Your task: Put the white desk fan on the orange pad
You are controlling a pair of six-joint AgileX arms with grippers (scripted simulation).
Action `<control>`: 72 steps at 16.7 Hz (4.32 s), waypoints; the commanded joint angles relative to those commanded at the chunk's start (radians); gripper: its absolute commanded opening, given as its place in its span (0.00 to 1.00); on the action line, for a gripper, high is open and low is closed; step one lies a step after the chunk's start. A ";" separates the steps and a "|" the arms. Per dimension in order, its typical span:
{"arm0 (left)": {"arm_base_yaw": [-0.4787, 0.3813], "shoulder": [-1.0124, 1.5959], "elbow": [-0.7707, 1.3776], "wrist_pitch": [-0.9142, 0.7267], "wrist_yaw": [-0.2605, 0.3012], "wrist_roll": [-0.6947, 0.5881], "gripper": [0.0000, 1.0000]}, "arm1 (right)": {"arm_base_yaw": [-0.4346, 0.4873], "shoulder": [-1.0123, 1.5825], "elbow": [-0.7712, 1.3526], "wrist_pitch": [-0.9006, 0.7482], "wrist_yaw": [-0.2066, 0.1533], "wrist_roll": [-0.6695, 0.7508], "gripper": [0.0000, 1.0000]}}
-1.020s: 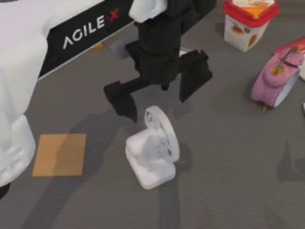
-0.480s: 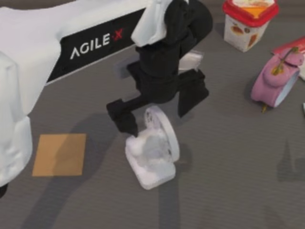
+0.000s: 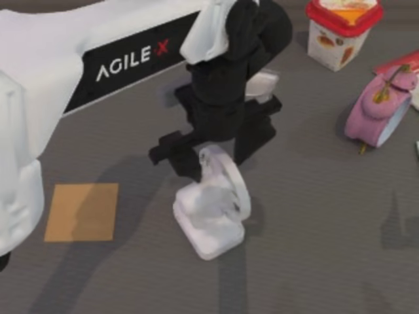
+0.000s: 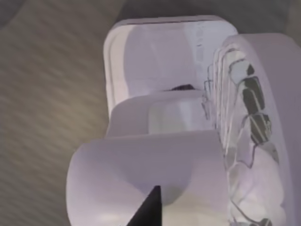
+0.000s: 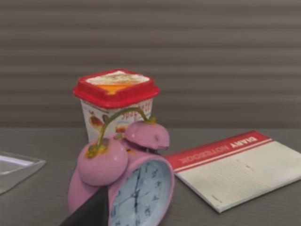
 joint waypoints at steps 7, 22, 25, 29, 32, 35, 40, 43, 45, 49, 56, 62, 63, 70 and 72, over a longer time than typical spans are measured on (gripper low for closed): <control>0.000 0.000 0.000 0.000 0.000 0.000 0.00 | 0.000 0.000 0.000 0.000 0.000 0.000 1.00; 0.016 0.016 0.199 -0.176 0.000 -0.003 0.00 | 0.000 0.000 0.000 0.000 0.000 0.000 1.00; 0.020 0.019 0.235 -0.212 0.000 -0.001 0.00 | 0.000 0.000 0.000 0.000 0.000 0.000 1.00; 0.014 0.015 0.233 -0.210 0.000 0.001 0.00 | 0.000 0.000 0.000 0.000 0.000 0.000 1.00; 0.022 0.022 0.211 -0.215 0.004 0.060 0.00 | 0.000 0.000 0.000 0.000 0.000 0.000 1.00; 0.046 0.022 0.163 -0.217 0.013 0.213 0.00 | 0.000 0.000 0.000 0.000 0.000 0.000 1.00; 0.115 -0.035 0.060 -0.175 0.037 0.638 0.00 | 0.000 0.000 0.000 0.000 0.000 0.000 1.00; 0.167 -0.107 0.002 -0.127 0.051 0.953 0.00 | 0.000 0.000 0.000 0.000 0.000 0.000 1.00; 0.204 -0.164 -0.033 -0.092 0.057 1.175 0.00 | 0.000 0.000 0.000 0.000 0.000 0.000 1.00; 0.281 -0.279 -0.103 -0.039 0.058 1.616 0.00 | 0.000 0.000 0.000 0.000 0.000 0.000 1.00; 0.402 -0.409 -0.264 -0.038 0.024 2.270 0.00 | 0.000 0.000 0.000 0.000 0.000 0.000 1.00; 0.452 -0.442 -0.377 -0.071 0.001 2.514 0.00 | 0.000 0.000 0.000 0.000 0.000 0.000 1.00; 0.453 -0.442 -0.380 -0.072 0.001 2.518 0.00 | 0.000 0.000 0.000 0.000 0.000 0.000 1.00; 0.452 -0.438 -0.416 -0.028 0.002 2.520 0.00 | 0.000 0.000 0.000 0.000 0.000 0.000 1.00; 0.459 -0.434 -0.466 0.028 0.002 2.523 0.00 | 0.000 0.000 0.000 0.000 0.000 0.000 1.00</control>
